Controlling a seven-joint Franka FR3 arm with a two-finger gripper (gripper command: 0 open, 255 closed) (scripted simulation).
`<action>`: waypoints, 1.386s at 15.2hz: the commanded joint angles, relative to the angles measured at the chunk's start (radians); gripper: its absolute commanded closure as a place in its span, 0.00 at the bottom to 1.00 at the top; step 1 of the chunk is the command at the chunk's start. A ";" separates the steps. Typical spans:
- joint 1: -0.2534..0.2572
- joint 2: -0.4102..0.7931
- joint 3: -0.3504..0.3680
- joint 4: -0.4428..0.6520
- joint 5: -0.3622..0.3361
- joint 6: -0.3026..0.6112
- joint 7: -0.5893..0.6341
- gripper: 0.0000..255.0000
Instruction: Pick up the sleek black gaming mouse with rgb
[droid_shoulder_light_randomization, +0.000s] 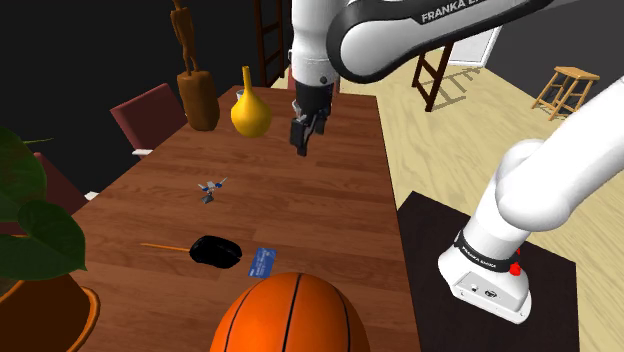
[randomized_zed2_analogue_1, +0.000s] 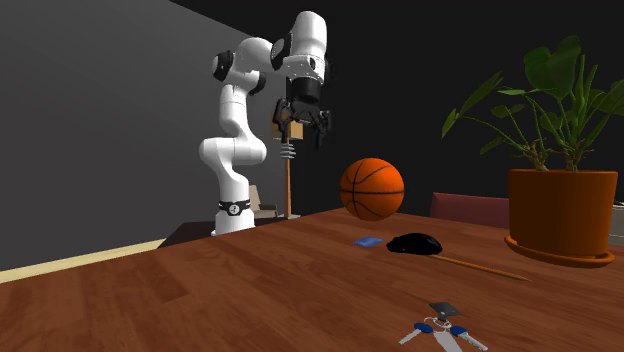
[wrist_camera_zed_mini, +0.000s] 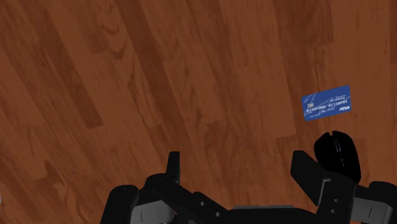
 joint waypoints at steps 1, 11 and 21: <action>0.001 0.072 0.049 0.034 -0.040 0.030 0.057 0.00; 0.053 0.486 0.198 0.294 -0.376 0.049 0.360 0.00; 0.289 0.924 0.150 0.690 -0.677 -0.084 0.526 0.00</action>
